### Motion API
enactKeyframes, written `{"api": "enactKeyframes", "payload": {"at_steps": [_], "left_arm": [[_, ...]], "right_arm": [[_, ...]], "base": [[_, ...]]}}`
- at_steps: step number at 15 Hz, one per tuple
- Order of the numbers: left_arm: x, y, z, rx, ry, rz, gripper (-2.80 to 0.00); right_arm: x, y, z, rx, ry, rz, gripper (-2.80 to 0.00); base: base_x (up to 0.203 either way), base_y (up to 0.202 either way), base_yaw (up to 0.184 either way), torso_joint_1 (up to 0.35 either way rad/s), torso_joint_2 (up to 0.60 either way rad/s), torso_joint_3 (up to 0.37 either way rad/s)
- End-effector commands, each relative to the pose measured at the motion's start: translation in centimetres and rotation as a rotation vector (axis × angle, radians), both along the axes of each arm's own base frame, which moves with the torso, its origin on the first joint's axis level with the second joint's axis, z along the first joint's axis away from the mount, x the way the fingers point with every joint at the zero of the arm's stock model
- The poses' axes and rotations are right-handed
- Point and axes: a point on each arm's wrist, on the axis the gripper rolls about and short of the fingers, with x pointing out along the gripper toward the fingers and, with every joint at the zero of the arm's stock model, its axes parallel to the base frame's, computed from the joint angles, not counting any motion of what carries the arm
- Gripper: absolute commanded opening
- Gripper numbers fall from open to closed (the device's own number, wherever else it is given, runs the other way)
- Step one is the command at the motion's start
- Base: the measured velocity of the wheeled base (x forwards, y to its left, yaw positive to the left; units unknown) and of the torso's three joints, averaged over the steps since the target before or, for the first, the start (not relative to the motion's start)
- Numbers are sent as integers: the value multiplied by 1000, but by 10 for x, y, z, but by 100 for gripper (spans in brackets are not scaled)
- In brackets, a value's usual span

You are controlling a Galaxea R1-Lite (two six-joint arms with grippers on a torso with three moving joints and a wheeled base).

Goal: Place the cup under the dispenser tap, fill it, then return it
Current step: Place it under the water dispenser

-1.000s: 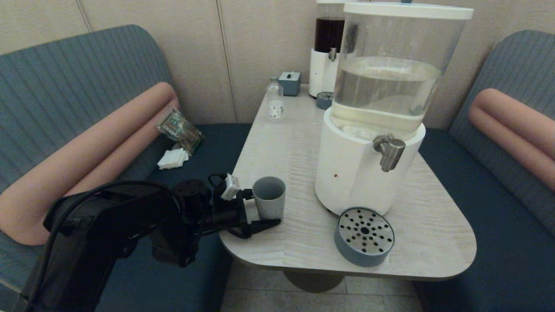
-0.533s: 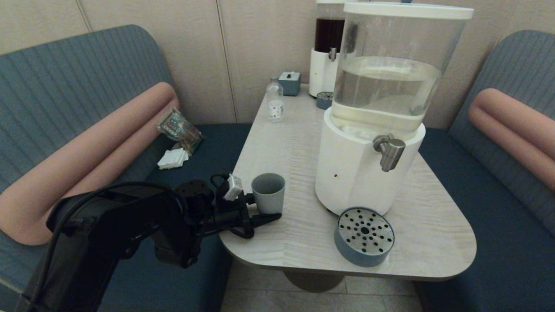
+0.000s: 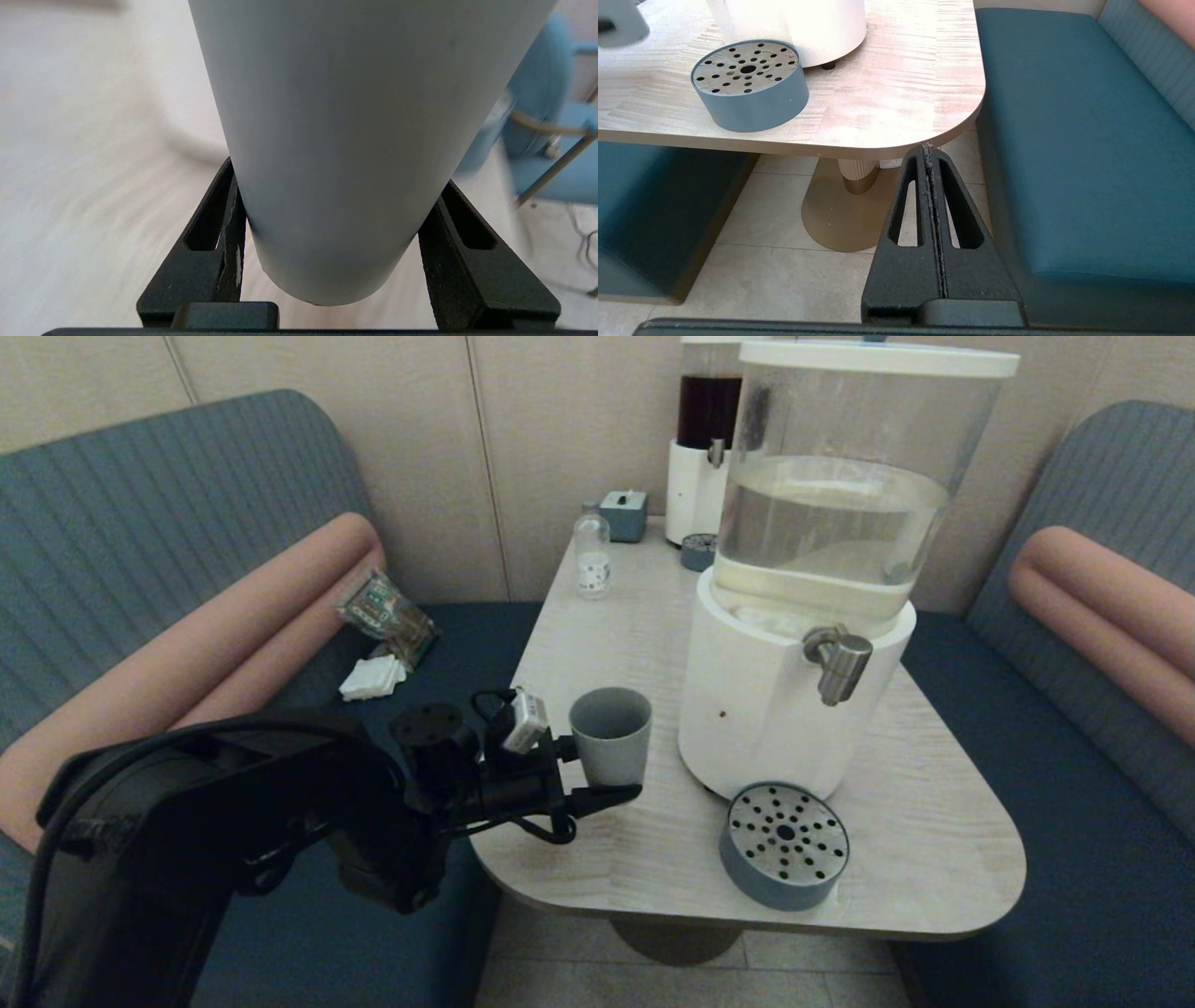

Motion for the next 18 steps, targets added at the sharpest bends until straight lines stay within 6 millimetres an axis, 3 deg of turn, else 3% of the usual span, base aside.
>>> {"api": "enactKeyframes", "payload": {"at_steps": [1, 7, 13, 18], "left_arm": [[-12, -16, 21, -22, -45, -43, -280], [-30, -72, 36, -79, -47, -136, -280], [-34, -125, 10, -103, -29, -187, -280], [-33, -149, -7, -119, -24, -199, -280]], "right_arm": [[0, 0, 0, 0, 1, 1, -280], [0, 0, 0, 0, 1, 0, -280], [0, 0, 0, 0, 2, 1, -280], [0, 0, 0, 0, 0, 0, -280]], "base": [[0, 0, 0, 0, 0, 0], [0, 0, 0, 0, 0, 0], [0, 0, 0, 0, 0, 0], [0, 0, 0, 0, 0, 0]]}}
